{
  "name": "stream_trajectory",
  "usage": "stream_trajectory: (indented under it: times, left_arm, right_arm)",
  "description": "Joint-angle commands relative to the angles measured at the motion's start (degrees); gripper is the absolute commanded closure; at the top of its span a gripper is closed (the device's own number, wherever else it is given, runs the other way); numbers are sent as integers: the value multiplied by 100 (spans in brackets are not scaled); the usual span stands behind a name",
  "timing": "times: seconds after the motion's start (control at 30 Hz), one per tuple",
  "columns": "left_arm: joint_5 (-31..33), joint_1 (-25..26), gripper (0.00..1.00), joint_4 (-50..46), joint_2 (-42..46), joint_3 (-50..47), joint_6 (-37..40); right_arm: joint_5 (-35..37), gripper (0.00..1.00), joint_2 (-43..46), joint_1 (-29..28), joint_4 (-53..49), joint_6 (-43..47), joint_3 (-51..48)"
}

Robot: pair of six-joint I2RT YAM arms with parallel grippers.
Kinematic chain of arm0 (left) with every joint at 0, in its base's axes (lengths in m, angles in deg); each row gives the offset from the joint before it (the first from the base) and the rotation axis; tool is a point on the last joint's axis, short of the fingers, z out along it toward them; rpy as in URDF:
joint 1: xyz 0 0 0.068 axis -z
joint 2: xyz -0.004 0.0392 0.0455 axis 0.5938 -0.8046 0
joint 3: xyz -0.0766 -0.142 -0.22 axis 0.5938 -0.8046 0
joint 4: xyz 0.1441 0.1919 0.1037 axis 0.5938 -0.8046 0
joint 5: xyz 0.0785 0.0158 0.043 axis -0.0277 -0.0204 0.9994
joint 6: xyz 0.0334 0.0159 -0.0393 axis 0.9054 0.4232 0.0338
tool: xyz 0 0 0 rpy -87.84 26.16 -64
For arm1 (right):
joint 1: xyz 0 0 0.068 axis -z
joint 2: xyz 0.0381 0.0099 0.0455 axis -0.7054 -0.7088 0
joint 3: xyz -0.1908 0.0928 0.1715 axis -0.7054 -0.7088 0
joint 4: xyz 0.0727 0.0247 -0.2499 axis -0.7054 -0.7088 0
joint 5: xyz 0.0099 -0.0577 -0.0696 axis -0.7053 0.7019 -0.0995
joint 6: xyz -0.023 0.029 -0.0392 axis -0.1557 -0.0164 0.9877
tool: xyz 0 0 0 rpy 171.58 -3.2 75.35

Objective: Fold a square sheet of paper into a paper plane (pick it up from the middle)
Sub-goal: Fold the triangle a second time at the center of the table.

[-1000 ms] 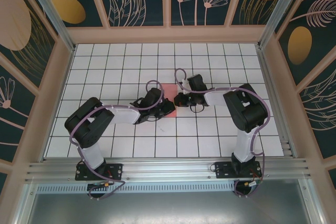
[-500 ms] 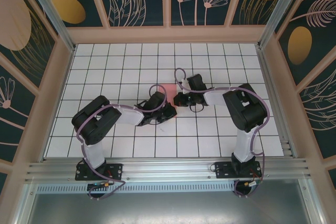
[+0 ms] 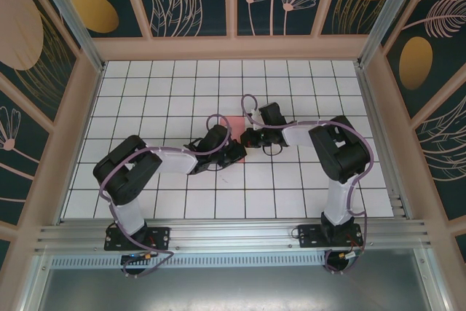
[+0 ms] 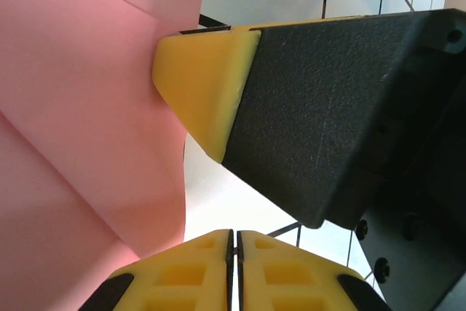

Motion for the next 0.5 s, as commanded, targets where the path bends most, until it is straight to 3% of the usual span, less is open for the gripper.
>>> stream_trajectory:
  times: [0.0,0.37,0.47]
  left_arm:
    - [-132,63,86,105,-176,11,-19]
    - [-233,181,86,298,-641,-62,-104]
    - [-311,181,86,504,-421,-143,-121]
  right_arm:
    - [258,100,-271,-85,-337,106,48]
    - [275,100,-279,-94,-338,95,65]
    - [292,100,-280,-95,-364,110,66]
